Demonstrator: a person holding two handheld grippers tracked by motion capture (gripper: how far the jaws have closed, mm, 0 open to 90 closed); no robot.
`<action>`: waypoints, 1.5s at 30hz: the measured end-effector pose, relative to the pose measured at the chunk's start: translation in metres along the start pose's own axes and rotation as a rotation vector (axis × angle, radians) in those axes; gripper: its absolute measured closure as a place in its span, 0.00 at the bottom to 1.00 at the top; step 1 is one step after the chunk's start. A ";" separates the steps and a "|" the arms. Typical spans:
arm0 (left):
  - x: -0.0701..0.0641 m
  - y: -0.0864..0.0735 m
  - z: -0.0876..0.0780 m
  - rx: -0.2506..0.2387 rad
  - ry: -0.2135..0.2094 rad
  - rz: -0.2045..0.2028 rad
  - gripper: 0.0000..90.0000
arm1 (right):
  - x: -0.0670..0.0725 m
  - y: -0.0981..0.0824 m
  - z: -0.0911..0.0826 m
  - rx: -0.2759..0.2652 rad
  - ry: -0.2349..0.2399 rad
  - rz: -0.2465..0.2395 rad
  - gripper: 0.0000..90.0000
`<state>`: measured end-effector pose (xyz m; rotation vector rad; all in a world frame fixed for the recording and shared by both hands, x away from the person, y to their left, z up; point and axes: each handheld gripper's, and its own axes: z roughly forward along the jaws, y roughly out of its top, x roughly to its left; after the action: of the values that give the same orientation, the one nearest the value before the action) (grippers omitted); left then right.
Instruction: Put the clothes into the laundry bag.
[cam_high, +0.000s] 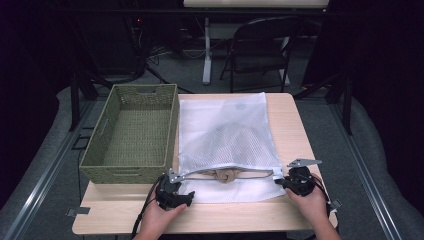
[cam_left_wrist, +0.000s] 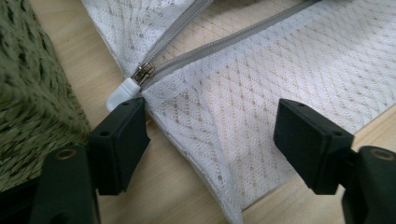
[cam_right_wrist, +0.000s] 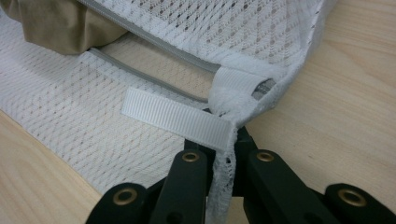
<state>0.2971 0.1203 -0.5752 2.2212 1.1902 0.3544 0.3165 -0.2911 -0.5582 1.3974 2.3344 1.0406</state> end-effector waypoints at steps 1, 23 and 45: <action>-0.001 0.000 0.001 0.001 0.009 0.008 0.27 | 0.000 0.000 0.000 0.001 0.000 0.002 0.98; -0.005 0.004 0.004 -0.047 -0.006 0.035 0.60 | 0.007 -0.003 0.002 0.005 0.008 -0.023 0.98; -0.005 0.007 0.006 -0.057 -0.043 0.043 0.94 | 0.013 -0.002 0.005 0.021 -0.003 -0.058 0.98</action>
<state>0.3021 0.1111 -0.5755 2.1967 1.0974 0.3519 0.3113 -0.2789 -0.5610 1.3286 2.3757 1.0005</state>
